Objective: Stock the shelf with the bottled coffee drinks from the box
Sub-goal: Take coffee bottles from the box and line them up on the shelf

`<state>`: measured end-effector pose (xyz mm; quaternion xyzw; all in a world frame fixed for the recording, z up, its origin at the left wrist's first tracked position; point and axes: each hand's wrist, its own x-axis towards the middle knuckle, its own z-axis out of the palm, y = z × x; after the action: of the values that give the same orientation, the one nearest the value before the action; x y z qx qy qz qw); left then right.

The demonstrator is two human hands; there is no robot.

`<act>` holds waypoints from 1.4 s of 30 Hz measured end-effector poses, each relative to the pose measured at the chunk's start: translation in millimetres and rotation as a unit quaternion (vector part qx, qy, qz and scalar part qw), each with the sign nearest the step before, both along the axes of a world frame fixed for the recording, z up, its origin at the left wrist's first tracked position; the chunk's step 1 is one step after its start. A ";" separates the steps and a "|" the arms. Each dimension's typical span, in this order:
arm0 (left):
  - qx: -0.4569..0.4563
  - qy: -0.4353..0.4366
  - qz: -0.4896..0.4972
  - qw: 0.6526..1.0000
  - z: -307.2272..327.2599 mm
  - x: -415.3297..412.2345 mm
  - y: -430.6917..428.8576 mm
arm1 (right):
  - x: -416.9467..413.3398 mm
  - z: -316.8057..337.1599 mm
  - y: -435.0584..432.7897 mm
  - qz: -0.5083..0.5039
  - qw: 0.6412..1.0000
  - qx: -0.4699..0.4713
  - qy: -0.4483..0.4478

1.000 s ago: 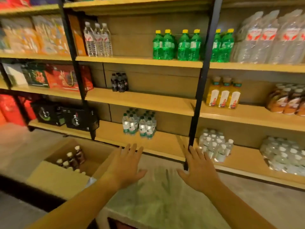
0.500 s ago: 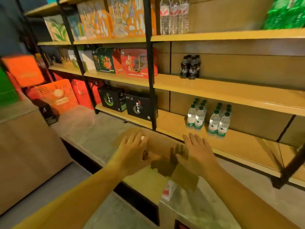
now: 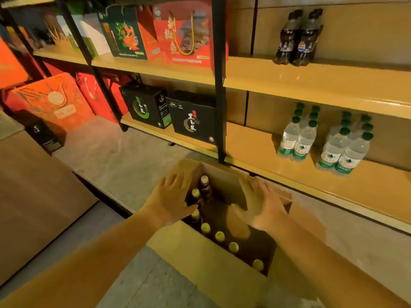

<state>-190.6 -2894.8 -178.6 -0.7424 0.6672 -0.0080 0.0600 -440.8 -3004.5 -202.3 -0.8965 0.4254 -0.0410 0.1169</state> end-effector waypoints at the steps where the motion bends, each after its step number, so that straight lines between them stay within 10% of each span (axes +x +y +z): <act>1: 0.018 0.004 -0.006 1.000 -8.7 4.2 -9.1 | 0.4 -10.0 -4.6 -0.002 1.000 0.022 0.017; 20: 0.391 0.013 -0.308 0.867 -179.5 36.0 -117.6 | 11.7 -147.9 21.7 -0.124 0.901 0.403 0.106; 28: 0.302 -0.074 -0.459 0.832 -211.2 20.5 -126.6 | 23.3 -176.9 24.2 -0.192 0.872 0.445 0.069; 35: 0.356 0.106 -0.339 0.865 -209.3 22.3 -132.5 | 20.7 -179.4 21.7 -0.219 0.872 0.437 0.040; 42: 0.356 0.385 -0.144 0.839 -166.7 25.0 -152.6 | 14.5 -148.5 21.7 -0.343 0.793 0.459 -0.208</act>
<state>-165.6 -3047.4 -345.3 -0.5089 0.6925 0.5082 0.0566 -426.4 -2982.8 -350.8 -0.5024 0.6391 -0.0635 0.5789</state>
